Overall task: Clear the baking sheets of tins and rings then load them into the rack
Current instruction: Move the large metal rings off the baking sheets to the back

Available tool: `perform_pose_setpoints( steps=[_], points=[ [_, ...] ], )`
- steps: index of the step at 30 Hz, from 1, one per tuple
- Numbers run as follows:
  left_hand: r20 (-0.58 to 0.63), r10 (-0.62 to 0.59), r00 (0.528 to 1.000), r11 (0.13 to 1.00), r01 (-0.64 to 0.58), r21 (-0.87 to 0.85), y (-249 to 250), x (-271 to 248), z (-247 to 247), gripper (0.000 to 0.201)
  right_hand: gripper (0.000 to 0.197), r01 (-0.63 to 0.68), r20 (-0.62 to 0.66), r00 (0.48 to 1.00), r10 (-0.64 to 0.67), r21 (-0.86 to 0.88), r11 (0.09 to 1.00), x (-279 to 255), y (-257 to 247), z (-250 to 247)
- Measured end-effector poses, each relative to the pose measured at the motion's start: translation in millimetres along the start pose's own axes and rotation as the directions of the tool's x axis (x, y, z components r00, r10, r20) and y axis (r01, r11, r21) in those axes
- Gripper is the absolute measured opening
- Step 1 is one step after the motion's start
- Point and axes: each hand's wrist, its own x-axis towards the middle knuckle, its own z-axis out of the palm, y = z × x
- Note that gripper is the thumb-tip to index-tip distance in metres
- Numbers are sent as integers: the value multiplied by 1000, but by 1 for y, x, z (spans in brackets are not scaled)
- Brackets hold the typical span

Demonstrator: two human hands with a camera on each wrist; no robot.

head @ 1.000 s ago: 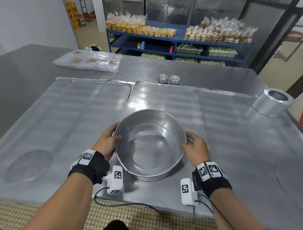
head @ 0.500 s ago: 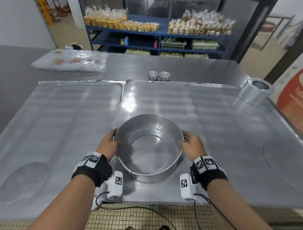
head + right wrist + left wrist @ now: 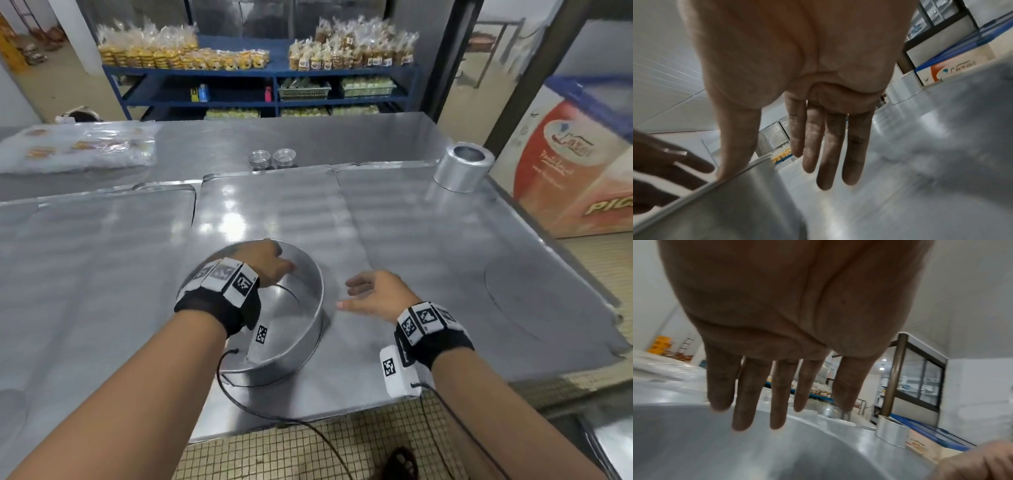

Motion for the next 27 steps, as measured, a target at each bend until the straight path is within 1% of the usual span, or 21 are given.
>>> perform_pose_setpoints(
  steps=[3, 6, 8, 10, 13, 16, 17, 19, 22, 23, 24, 25, 27],
  points=[
    [65, 109, 992, 994, -110, 12, 73, 14, 18, 53, 61, -39, 42, 998, 46, -161, 986, -7, 21, -44],
    [183, 190, 965, 978, -203, 54, 143, 27, 48, 57, 62, -113, 42, 991, 128, -254, 961, -12, 51, -89],
    [243, 216, 946, 964, -246, 103, 184, 37, 71, 55, 62, -171, 18, 983, 185, -295, 940, -15, 72, -119],
    [279, 233, 932, 950, -280, 141, 219, 50, 93, 55, 64, -215, -18, 975, 223, -346, 913, -17, 94, -147],
    [322, 253, 912, 933, -318, 169, 265, 69, 126, 55, 60, -298, -92, 954, 286, -410, 862, -20, 130, -187],
    [363, 255, 896, 919, -341, 196, 306, 89, 157, 54, 59, -411, -185, 912, 367, -407, 816, -26, 169, -223],
    [365, 253, 896, 918, -341, 201, 312, 93, 164, 55, 59, -436, -201, 900, 386, -403, 805, -28, 178, -229],
    [378, 259, 889, 912, -354, 207, 340, 104, 183, 56, 58, -501, -254, 865, 433, -374, 780, -35, 204, -254],
    [389, 253, 886, 912, -352, 210, 377, 116, 211, 53, 43, -578, -347, 810, 473, -334, 745, -47, 236, -285],
    [386, 250, 888, 913, -349, 210, 388, 119, 218, 51, 41, -600, -378, 791, 482, -324, 731, -50, 243, -293],
    [379, 243, 893, 915, -341, 217, 397, 123, 226, 51, 43, -628, -403, 768, 498, -316, 712, -52, 250, -301],
    [374, 233, 898, 914, -333, 230, 406, 126, 233, 53, 51, -650, -424, 747, 511, -306, 696, -53, 255, -308],
    [368, 209, 906, 908, -320, 271, 420, 132, 246, 59, 82, -700, -460, 694, 554, -250, 669, -52, 265, -318]
  ],
)
